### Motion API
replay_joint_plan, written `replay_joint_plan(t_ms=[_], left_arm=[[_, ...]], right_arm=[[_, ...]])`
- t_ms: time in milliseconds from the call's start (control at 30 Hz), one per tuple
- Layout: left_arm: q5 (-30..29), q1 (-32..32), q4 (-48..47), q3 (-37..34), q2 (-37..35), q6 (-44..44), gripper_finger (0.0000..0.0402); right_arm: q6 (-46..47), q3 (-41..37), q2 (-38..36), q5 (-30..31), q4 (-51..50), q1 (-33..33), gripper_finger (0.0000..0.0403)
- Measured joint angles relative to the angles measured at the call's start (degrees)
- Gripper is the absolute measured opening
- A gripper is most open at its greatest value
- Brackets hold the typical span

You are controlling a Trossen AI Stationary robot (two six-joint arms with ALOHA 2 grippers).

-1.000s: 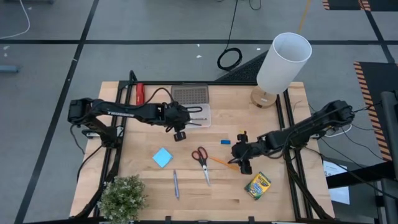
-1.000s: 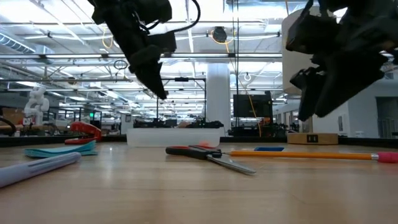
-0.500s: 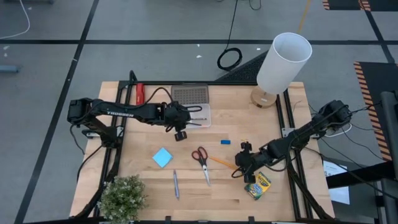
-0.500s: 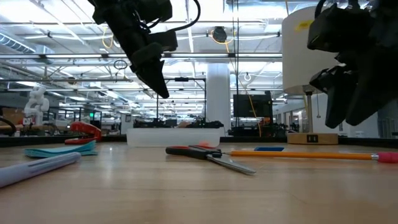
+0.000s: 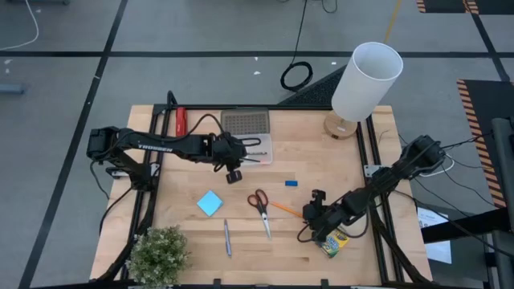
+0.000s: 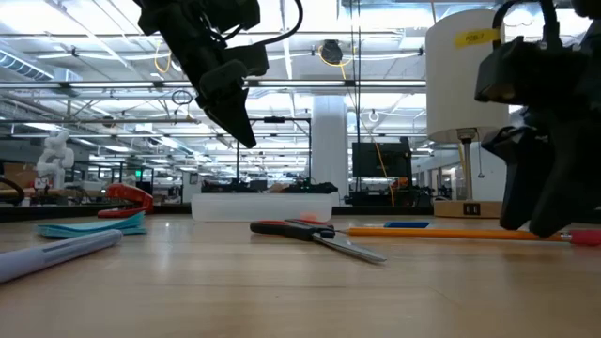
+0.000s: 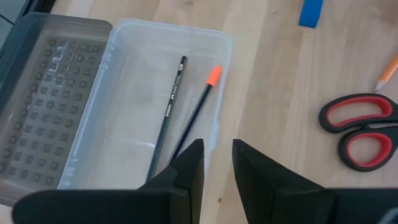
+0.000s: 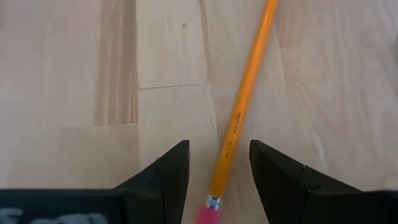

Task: Pack school essentials
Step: Put the orange pencil into the black supply box

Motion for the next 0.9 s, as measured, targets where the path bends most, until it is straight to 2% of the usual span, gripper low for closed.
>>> replay_joint_plan(t_ms=[400, 600, 900], left_arm=[[0.0, -0.1, 0.0, 0.0, 0.0, 1.0, 0.0088], [0.0, -0.1, 0.0, 0.0, 0.0, 1.0, 0.0088], [0.0, -0.1, 0.0, 0.0, 0.0, 1.0, 0.0088]], right_arm=[[2.4, 0.0, 1.2, -0.3, -0.4, -2.4, 0.0149], [6.2, 0.0, 1.2, -1.0, -3.3, -3.0, 0.0108], [6.5, -2.8, 1.1, -1.8, -0.9, -3.6, 0.0036]])
